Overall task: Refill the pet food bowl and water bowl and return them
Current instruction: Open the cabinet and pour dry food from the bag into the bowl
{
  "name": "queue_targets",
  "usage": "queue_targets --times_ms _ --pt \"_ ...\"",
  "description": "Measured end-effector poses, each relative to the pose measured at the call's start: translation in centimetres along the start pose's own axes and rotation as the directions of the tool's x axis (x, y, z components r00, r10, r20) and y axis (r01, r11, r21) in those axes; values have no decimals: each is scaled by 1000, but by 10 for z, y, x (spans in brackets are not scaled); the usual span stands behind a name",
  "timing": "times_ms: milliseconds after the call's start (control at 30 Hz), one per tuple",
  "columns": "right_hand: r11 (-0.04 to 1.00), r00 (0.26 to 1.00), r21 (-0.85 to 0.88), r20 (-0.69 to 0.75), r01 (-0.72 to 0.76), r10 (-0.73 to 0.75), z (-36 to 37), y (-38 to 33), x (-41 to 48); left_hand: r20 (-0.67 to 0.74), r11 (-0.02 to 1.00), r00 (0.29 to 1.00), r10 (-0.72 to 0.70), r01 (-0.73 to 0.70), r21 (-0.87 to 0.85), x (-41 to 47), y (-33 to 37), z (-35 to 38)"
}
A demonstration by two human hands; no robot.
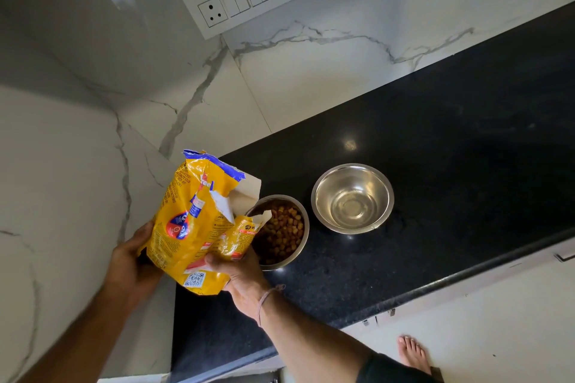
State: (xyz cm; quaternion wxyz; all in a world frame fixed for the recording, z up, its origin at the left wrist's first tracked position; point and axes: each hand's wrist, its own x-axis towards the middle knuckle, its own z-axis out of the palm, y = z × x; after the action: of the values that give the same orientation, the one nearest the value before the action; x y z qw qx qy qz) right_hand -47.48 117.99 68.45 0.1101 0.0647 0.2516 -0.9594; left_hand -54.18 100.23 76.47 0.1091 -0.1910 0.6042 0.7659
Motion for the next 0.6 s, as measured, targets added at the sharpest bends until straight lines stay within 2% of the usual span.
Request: queue_targets --times_ms 233,600 --pt "999 1000 -38 6 10 -10 -4 2 4 0 997 997 77 -77 4 5 -10 -3" --pt "999 1000 -51 12 -18 18 -11 2 5 -33 994 999 15 -18 -105 14 -21 -11"
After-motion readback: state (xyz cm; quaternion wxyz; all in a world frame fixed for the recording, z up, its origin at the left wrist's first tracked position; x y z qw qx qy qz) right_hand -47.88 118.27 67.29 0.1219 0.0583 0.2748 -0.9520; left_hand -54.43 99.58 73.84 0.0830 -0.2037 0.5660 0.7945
